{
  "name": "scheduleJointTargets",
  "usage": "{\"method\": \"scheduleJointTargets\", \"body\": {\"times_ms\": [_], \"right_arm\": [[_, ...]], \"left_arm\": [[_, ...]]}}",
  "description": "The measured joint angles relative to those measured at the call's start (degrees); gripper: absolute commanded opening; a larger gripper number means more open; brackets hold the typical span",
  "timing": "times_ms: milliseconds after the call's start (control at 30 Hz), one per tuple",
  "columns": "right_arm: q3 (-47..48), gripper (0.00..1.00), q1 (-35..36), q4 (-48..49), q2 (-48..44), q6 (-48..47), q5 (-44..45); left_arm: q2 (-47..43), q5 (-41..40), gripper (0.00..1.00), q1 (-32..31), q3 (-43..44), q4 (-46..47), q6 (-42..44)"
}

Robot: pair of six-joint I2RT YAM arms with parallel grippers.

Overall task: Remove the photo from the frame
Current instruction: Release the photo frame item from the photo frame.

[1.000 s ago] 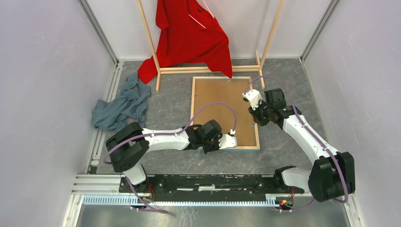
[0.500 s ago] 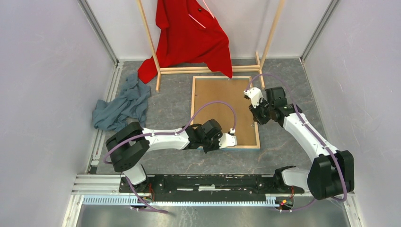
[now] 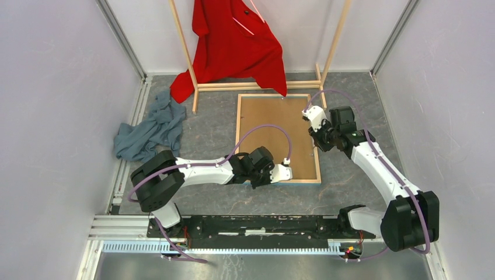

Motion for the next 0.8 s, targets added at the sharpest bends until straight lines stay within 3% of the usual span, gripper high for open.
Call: {"method": "scheduleJointTargets", "body": {"times_ms": [800], "right_arm": [[-1.44, 0.0, 1.03, -0.92, 1.99, -1.57, 1.27]], "left_arm": [[0.24, 0.15, 0.02, 0.26, 0.0, 0.68, -0.07]]}}
